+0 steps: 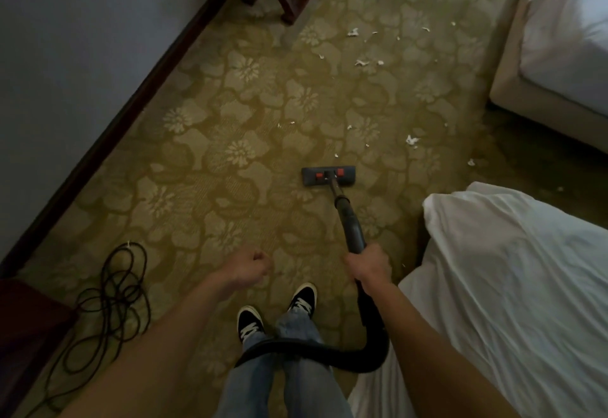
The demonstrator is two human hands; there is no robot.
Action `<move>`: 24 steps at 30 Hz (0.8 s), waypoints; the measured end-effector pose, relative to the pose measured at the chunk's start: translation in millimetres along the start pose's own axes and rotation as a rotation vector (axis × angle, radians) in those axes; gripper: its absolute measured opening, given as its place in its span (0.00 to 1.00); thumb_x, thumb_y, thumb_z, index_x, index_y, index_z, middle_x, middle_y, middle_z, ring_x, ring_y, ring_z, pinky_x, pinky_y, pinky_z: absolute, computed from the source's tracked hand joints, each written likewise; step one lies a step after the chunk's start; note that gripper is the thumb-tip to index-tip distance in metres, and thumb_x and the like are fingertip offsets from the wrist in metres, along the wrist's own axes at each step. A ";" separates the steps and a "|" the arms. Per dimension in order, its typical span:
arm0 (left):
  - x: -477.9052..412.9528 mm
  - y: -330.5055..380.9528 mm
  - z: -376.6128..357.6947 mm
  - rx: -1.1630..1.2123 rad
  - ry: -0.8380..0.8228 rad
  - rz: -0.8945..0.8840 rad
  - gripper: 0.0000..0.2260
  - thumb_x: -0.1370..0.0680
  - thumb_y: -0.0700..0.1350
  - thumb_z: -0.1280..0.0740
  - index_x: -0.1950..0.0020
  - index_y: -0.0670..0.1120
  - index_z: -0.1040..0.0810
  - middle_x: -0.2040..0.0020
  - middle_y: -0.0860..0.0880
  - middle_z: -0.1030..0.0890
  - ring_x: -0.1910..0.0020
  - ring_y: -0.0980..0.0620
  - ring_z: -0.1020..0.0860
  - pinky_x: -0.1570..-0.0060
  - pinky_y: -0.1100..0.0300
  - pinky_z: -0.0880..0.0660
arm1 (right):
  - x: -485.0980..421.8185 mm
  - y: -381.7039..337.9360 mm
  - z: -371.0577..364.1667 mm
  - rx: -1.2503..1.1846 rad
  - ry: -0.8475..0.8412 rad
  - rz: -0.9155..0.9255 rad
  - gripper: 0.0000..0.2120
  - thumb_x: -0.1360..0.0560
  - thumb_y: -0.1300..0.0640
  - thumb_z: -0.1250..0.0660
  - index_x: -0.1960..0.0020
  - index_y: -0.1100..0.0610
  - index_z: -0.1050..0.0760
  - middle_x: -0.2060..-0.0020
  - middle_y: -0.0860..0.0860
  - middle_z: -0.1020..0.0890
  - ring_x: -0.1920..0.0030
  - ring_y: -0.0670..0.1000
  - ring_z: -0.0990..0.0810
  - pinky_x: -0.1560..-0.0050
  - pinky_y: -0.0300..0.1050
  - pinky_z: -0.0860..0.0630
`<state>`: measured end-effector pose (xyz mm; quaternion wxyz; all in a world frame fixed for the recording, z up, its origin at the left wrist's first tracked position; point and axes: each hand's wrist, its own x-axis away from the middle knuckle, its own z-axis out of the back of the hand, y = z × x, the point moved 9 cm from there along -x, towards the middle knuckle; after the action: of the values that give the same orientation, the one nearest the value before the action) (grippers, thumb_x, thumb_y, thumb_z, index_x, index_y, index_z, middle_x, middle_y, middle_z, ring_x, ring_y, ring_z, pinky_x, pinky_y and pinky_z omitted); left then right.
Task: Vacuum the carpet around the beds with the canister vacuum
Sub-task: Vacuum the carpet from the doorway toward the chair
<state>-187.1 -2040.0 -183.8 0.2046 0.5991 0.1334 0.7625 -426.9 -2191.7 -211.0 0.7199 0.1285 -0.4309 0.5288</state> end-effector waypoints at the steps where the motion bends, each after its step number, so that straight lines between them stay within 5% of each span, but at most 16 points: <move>1: 1.4 -2.8 -1.9 -0.002 -0.011 -0.002 0.09 0.18 0.45 0.36 0.54 0.43 0.21 0.55 0.44 0.20 0.53 0.45 0.19 0.42 0.47 0.21 | 5.2 5.7 -2.5 -0.009 0.005 -0.018 0.18 0.24 0.55 0.29 0.38 0.61 0.24 0.53 0.56 0.19 0.56 0.56 0.17 0.57 0.50 0.17; 10: 22.5 -34.8 -4.8 -0.037 -0.076 -0.067 0.12 0.20 0.42 0.37 0.64 0.47 0.29 0.64 0.45 0.30 0.64 0.49 0.29 0.59 0.56 0.30 | 60.6 41.8 -43.0 -0.040 -0.005 -0.073 0.14 0.26 0.56 0.29 0.42 0.60 0.24 0.57 0.56 0.17 0.64 0.54 0.15 0.69 0.44 0.22; 13: 25.4 -46.9 -2.7 -0.050 -0.081 -0.082 0.09 0.20 0.40 0.38 0.60 0.45 0.28 0.62 0.45 0.30 0.61 0.48 0.31 0.65 0.61 0.31 | 72.3 47.1 -53.4 -0.031 0.002 -0.084 0.14 0.26 0.55 0.29 0.43 0.59 0.25 0.57 0.55 0.17 0.65 0.52 0.16 0.72 0.41 0.26; 19: 25.0 -54.9 -1.9 -0.094 -0.110 -0.101 0.07 0.17 0.40 0.39 0.55 0.42 0.27 0.57 0.43 0.29 0.58 0.48 0.29 0.75 0.71 0.32 | 80.5 44.9 -67.7 -0.016 0.011 -0.062 0.20 0.28 0.52 0.29 0.40 0.59 0.23 0.53 0.56 0.16 0.57 0.57 0.14 0.62 0.48 0.18; 24: 18.9 -51.0 1.2 -0.082 -0.096 -0.086 0.08 0.17 0.41 0.39 0.55 0.43 0.24 0.57 0.45 0.25 0.61 0.53 0.26 0.66 0.68 0.26 | 76.1 36.3 -80.3 0.008 0.014 -0.044 0.21 0.30 0.53 0.28 0.39 0.58 0.22 0.52 0.56 0.16 0.55 0.57 0.14 0.53 0.55 0.14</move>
<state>-182.0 -1986.2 -190.1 0.2679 0.6197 0.1176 0.7283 -414.4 -2075.9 -211.0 0.7338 0.1373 -0.4209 0.5153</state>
